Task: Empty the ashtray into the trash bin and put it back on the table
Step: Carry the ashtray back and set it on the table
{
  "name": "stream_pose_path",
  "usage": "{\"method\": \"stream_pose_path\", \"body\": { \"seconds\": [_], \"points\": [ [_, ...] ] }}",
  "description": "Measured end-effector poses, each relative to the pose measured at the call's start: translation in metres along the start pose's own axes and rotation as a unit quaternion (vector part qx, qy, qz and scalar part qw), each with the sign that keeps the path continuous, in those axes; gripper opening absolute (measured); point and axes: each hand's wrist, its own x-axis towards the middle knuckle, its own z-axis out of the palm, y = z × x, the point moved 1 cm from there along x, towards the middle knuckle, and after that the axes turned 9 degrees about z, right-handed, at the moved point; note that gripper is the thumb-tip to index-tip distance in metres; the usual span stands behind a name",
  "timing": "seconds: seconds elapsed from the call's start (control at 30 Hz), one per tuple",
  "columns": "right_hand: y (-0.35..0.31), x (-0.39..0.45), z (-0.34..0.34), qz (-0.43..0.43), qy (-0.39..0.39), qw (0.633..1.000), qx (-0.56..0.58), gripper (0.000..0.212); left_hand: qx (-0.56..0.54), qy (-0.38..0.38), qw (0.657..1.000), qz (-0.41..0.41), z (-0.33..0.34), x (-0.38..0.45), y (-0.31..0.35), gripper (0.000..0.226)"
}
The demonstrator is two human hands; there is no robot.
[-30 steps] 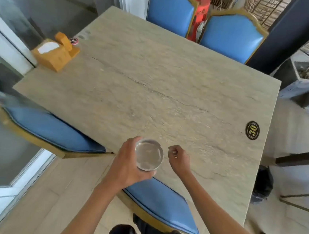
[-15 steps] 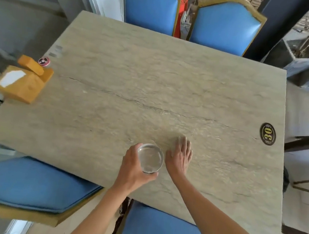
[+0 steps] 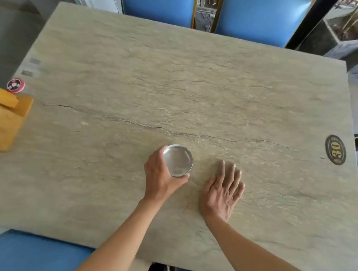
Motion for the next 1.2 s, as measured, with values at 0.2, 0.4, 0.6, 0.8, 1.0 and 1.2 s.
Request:
{"method": "stream_pose_path", "body": {
  "seconds": [0.2,0.4,0.6,0.8,1.0,1.2],
  "points": [
    [-0.005,-0.001,-0.004,0.005,0.004,1.000,-0.002,0.061,0.015,0.014,1.000,0.003,0.002,0.042,-0.015,0.104],
    [-0.008,-0.002,-0.005,0.012,0.009,1.000,-0.008,0.059,0.043,0.013,0.999,0.003,0.003,0.079,-0.022,0.109],
    [-0.011,-0.001,-0.005,0.023,0.013,1.000,-0.007,0.058,0.055,0.000,0.998,0.012,0.008,0.117,-0.019,0.111],
    [-0.010,-0.001,-0.003,0.020,0.012,1.000,-0.007,0.059,0.060,0.004,0.998,0.011,0.019,0.144,-0.012,0.111],
    [-0.011,-0.001,-0.004,0.025,0.005,1.000,-0.005,0.059,0.052,0.008,0.999,0.005,0.026,0.156,-0.011,0.118],
    [-0.010,0.001,-0.003,0.031,0.002,1.000,-0.001,0.058,0.007,0.024,1.000,-0.009,0.029,0.150,-0.011,0.127]
  ]
}}
